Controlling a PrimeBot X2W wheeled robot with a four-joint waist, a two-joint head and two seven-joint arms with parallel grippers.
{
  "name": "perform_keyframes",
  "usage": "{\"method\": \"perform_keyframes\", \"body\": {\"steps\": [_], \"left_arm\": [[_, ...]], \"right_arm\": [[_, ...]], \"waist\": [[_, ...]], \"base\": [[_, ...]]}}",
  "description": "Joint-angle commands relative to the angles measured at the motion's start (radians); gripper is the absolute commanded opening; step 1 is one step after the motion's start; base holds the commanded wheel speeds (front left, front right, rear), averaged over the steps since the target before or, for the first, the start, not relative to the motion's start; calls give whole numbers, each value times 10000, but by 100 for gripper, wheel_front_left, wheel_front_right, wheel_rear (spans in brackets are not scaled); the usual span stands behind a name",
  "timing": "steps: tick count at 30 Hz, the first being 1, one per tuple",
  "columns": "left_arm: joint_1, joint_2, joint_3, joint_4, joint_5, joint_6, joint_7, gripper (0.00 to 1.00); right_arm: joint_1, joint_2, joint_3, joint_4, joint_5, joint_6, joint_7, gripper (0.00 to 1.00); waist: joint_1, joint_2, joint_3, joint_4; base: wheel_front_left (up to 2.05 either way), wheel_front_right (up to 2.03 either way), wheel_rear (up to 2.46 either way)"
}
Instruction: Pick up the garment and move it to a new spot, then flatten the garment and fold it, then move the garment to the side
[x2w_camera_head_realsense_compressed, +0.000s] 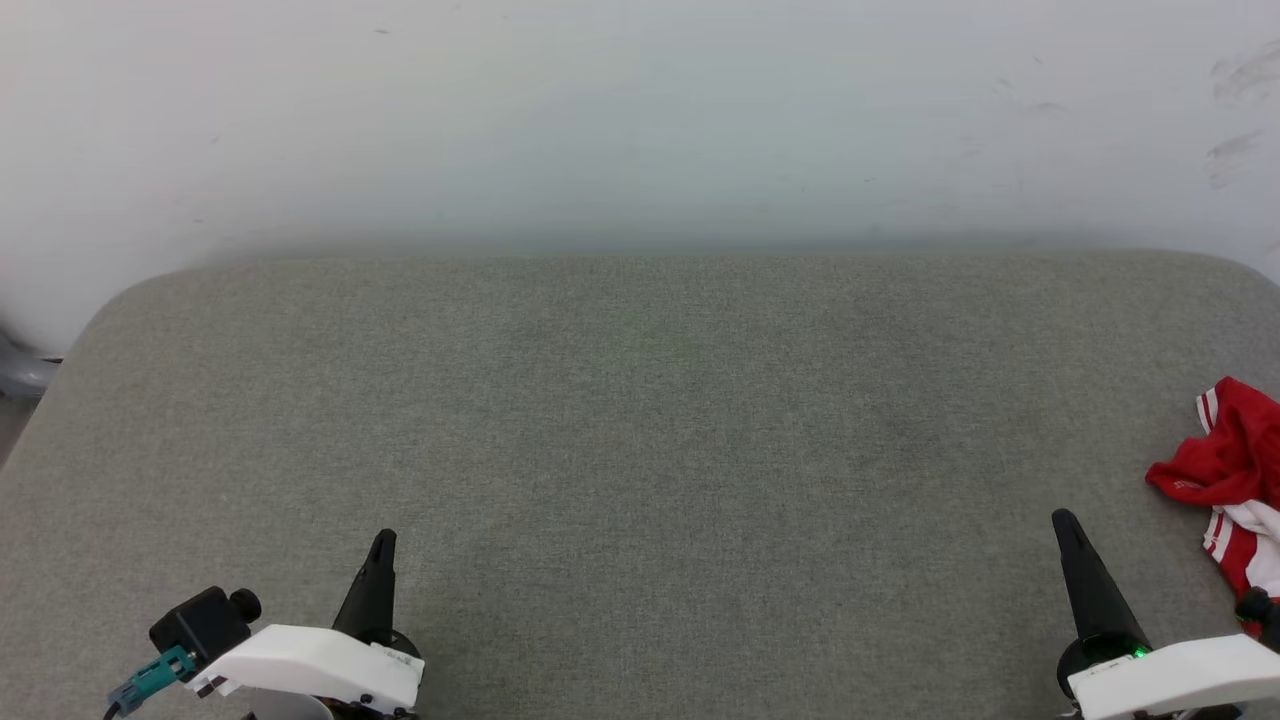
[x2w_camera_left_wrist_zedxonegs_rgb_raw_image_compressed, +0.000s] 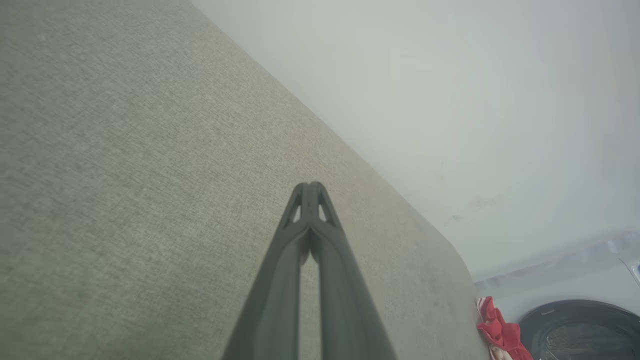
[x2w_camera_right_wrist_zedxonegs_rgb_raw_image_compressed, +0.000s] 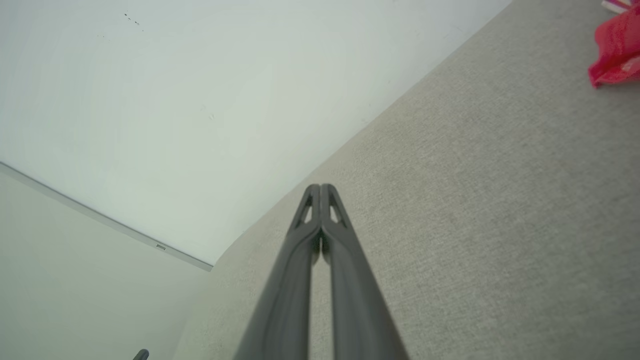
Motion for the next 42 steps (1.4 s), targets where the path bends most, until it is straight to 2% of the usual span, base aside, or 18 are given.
{"method": "perform_keyframes", "body": {"steps": [1, 42], "left_arm": [[-267, -28, 123, -81, -229, -61, 63, 0], [-676, -548, 1230, 150, -4121, -620, 1191, 0]], "right_arm": [[-310, -89, -6, -41, 274, 0, 35, 0], [-1275, -53, -96, 1162, 4464, -2, 406, 0]], "waist": [[-1, 0, 2, -1], [-2, 0, 96, -38]], "base": [[0, 0, 0], [0, 0, 0]]}}
